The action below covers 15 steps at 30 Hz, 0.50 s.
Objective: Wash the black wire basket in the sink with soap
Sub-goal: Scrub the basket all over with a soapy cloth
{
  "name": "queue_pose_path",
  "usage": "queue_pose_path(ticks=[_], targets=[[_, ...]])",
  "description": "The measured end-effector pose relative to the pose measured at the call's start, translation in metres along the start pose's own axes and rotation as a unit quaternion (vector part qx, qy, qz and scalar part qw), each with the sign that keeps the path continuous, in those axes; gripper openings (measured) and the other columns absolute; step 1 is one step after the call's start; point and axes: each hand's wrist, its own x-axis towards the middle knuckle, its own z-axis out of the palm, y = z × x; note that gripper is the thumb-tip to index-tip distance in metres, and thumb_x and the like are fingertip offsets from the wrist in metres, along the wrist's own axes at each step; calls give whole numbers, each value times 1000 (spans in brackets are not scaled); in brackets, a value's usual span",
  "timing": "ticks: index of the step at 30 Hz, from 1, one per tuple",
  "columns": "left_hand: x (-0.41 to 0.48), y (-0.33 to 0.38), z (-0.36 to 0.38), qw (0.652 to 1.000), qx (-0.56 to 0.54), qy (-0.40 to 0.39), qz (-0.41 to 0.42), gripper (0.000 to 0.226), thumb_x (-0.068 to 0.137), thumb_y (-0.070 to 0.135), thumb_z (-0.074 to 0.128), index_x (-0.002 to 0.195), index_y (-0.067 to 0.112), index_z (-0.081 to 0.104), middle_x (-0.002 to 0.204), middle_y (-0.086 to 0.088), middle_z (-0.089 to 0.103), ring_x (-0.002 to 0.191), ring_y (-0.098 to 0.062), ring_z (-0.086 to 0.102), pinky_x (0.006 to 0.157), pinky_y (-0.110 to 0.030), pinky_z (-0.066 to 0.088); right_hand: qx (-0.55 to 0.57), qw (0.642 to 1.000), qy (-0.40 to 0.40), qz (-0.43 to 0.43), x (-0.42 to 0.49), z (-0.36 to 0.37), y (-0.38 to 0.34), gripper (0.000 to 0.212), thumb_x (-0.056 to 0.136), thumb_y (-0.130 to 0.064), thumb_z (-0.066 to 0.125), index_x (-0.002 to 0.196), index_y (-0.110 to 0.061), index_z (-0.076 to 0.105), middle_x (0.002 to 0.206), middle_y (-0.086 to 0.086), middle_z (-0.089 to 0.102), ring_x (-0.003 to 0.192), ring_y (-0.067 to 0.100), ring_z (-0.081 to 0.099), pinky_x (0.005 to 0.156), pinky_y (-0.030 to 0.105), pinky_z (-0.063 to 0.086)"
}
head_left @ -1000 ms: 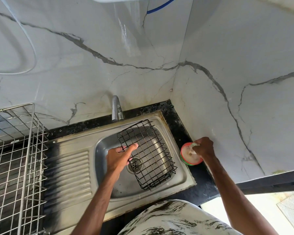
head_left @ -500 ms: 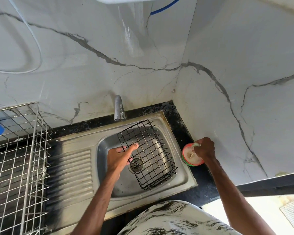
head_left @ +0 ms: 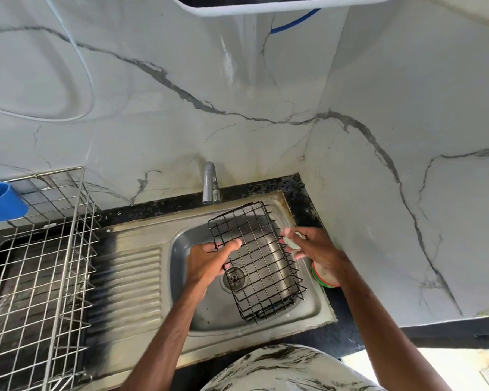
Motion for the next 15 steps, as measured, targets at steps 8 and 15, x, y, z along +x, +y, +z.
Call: queue_pose_path(ticks=[8,15], targets=[[-6,13,-9,1000,-8,-4,2,52,65,59,92,87,14,79,78,-3,80,76,-25,79,74,-45,66,-52,996,-70,-19,4,19,-24,22,95,-27,69,106,-8,74,97,4,78,83,19,73,65,29,58],[-9,20,-15,999,2,-26,23,34,70,53,91,82,28,71,84,-1,80,75,-20,80,76,-44,66,-51,998,-23,-21,13,24,-17,12,92,-28,71,95,-17,76,87,7,77,69,17,73,69,42,63]])
